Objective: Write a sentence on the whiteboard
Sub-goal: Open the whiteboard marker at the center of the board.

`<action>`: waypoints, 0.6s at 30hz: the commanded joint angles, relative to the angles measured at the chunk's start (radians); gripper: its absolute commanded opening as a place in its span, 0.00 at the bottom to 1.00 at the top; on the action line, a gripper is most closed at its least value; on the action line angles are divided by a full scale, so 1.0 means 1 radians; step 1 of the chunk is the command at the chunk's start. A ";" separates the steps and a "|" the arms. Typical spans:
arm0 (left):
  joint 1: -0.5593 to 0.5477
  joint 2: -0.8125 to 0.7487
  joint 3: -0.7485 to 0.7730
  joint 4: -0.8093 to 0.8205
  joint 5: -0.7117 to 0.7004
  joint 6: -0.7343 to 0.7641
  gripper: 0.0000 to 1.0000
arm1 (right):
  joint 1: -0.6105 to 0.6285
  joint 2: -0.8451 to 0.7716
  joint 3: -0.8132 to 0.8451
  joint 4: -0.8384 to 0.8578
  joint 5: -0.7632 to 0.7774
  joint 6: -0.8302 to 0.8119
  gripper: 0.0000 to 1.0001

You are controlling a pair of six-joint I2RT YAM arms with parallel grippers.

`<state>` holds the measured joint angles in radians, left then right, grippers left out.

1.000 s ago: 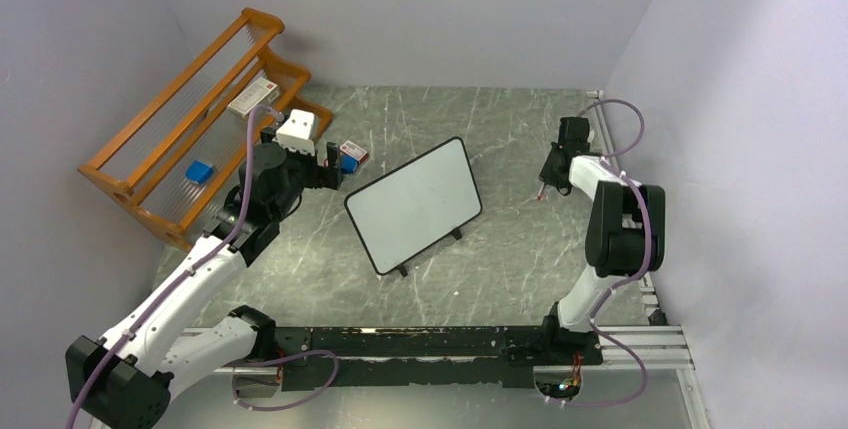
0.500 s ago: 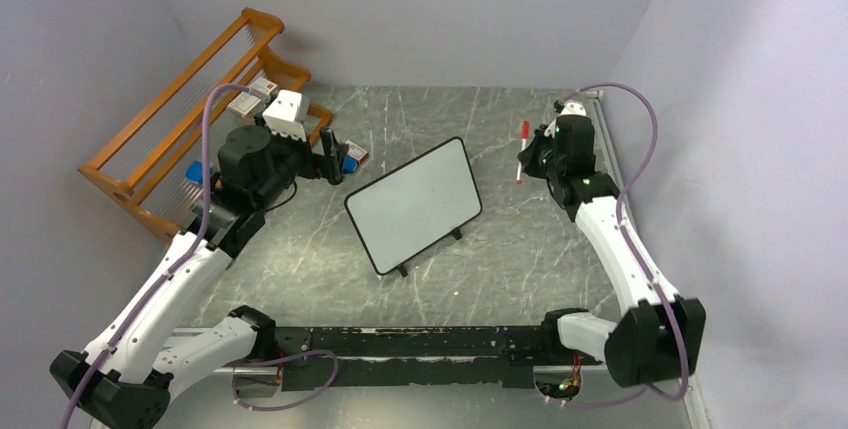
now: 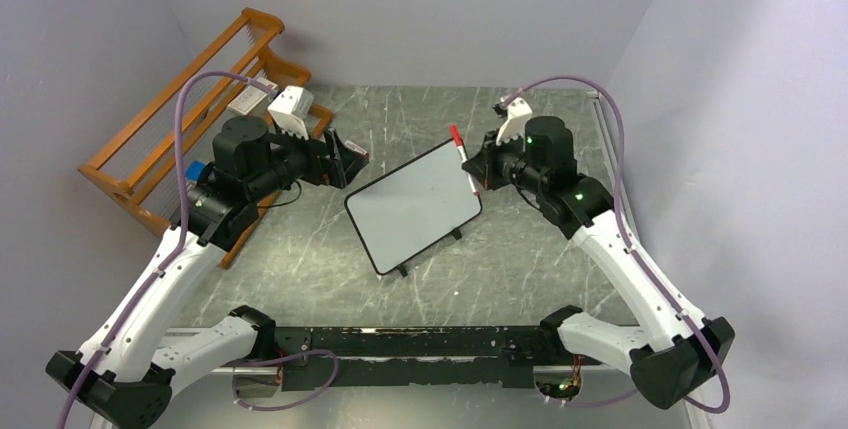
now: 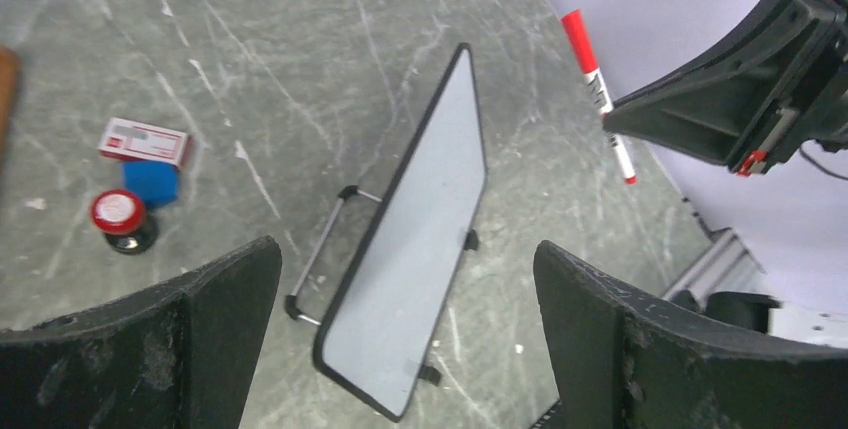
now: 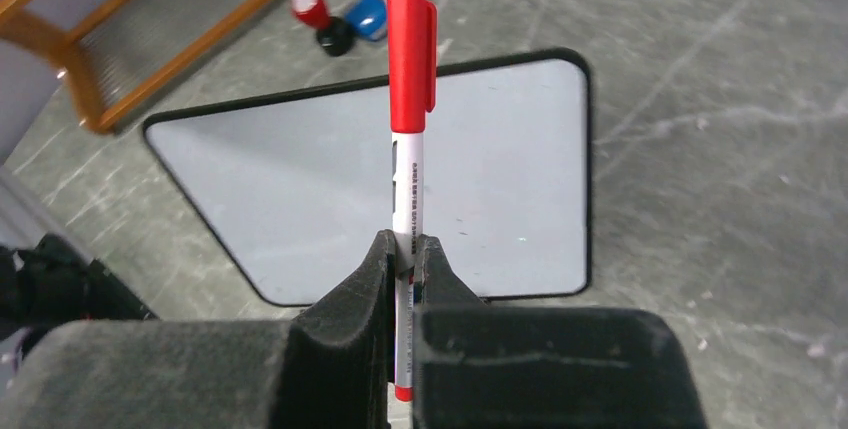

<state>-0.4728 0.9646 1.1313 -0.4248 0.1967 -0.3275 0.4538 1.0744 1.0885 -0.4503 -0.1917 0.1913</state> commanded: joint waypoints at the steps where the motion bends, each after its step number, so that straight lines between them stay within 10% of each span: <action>1: 0.005 0.023 0.041 -0.028 0.117 -0.154 1.00 | 0.095 0.010 0.053 -0.029 -0.063 -0.093 0.00; 18: 0.004 0.068 -0.004 0.031 0.181 -0.389 1.00 | 0.471 0.144 0.165 0.025 0.107 -0.218 0.00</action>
<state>-0.4728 1.0298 1.1351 -0.4072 0.3626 -0.6804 0.8906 1.2171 1.2175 -0.4553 -0.1555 0.0158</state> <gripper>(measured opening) 0.996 0.038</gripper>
